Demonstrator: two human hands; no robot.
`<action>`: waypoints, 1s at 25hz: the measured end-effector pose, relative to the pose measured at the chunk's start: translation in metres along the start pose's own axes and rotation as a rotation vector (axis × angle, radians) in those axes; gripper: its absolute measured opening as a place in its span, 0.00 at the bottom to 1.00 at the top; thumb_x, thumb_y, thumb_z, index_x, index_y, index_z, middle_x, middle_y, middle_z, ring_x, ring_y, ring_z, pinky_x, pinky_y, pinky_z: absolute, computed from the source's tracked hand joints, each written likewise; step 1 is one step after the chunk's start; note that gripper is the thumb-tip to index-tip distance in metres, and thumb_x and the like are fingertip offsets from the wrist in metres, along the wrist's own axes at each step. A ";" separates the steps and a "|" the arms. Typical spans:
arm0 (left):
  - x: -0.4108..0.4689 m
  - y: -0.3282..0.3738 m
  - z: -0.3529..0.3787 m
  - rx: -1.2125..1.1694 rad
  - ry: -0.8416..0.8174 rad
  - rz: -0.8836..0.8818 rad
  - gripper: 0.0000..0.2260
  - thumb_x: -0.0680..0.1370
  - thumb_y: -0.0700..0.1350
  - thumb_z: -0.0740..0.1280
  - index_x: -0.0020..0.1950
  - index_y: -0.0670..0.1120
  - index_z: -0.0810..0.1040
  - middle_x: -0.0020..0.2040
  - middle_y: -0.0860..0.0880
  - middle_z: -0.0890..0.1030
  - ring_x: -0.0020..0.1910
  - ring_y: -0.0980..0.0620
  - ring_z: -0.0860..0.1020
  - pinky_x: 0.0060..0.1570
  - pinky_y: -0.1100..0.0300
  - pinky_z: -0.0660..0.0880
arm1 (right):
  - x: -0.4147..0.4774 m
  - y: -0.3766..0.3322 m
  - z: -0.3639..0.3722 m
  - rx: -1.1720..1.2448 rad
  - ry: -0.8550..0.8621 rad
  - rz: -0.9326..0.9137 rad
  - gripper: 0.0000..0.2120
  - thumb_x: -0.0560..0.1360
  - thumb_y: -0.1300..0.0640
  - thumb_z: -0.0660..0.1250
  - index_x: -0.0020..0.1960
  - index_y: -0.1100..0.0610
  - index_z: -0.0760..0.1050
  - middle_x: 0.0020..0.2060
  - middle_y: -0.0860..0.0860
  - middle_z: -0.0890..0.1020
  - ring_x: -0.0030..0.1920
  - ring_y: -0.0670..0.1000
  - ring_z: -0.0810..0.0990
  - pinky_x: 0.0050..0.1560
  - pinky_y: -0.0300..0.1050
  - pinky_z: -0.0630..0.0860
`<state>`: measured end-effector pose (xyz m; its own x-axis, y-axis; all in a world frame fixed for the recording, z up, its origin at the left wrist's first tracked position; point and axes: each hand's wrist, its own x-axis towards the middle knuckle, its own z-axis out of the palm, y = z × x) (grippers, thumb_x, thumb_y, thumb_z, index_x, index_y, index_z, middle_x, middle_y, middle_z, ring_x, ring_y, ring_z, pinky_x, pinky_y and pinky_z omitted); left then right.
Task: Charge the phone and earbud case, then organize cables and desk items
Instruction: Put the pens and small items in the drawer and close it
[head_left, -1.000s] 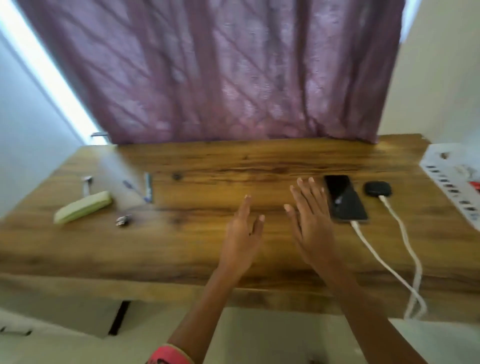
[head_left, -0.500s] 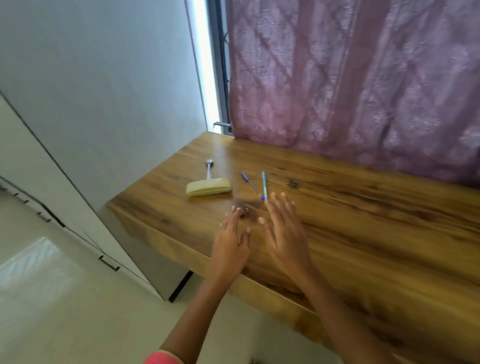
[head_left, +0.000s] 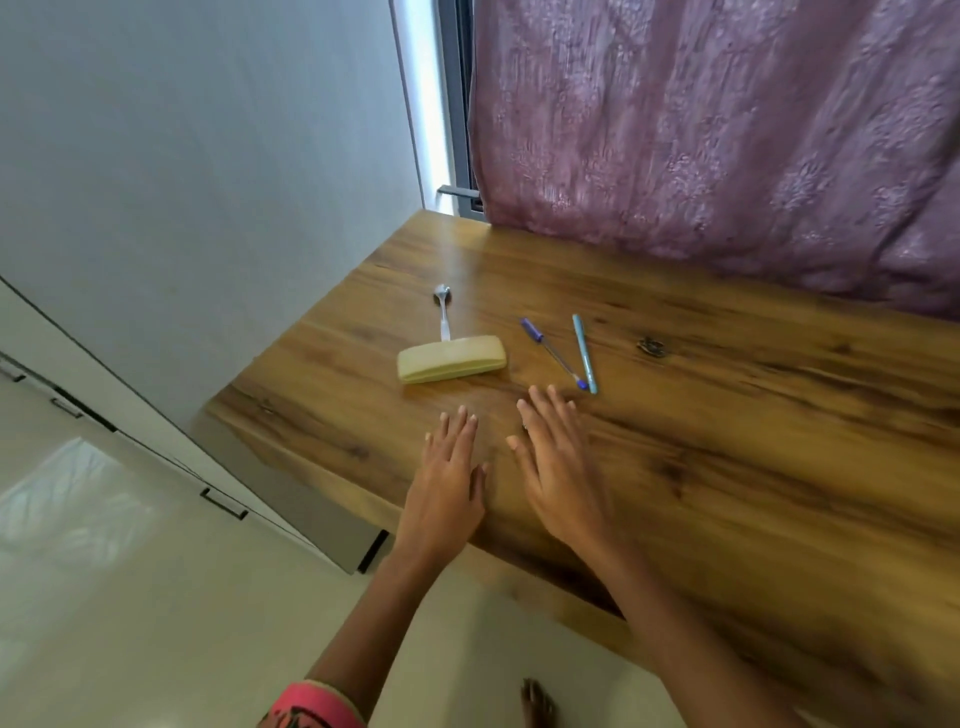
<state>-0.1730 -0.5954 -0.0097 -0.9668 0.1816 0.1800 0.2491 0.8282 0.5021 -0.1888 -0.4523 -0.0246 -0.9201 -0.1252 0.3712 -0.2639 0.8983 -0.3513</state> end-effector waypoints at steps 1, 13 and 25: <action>-0.002 -0.006 0.000 0.008 -0.011 0.021 0.25 0.81 0.44 0.57 0.75 0.45 0.52 0.76 0.47 0.51 0.74 0.55 0.42 0.71 0.61 0.39 | -0.003 -0.005 0.002 -0.025 0.019 0.005 0.31 0.79 0.43 0.38 0.70 0.59 0.65 0.70 0.57 0.67 0.73 0.55 0.58 0.71 0.52 0.51; -0.104 -0.084 -0.003 -0.156 -0.030 0.284 0.25 0.78 0.37 0.62 0.74 0.40 0.58 0.75 0.46 0.57 0.76 0.48 0.50 0.72 0.54 0.51 | -0.120 -0.090 0.031 -0.033 0.236 0.176 0.20 0.80 0.52 0.53 0.66 0.62 0.70 0.69 0.57 0.69 0.72 0.55 0.61 0.73 0.48 0.55; -0.105 -0.118 0.081 -1.988 -0.092 -1.236 0.39 0.77 0.65 0.47 0.73 0.33 0.53 0.74 0.36 0.58 0.74 0.40 0.55 0.73 0.47 0.52 | -0.159 -0.089 0.134 2.199 0.839 1.479 0.43 0.75 0.32 0.48 0.71 0.69 0.57 0.72 0.63 0.61 0.73 0.60 0.58 0.74 0.54 0.54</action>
<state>-0.1052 -0.6691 -0.1565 -0.6333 0.2474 -0.7333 -0.5602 -0.8003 0.2138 -0.0574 -0.5690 -0.1670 -0.6302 0.2512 -0.7346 -0.2222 -0.9650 -0.1394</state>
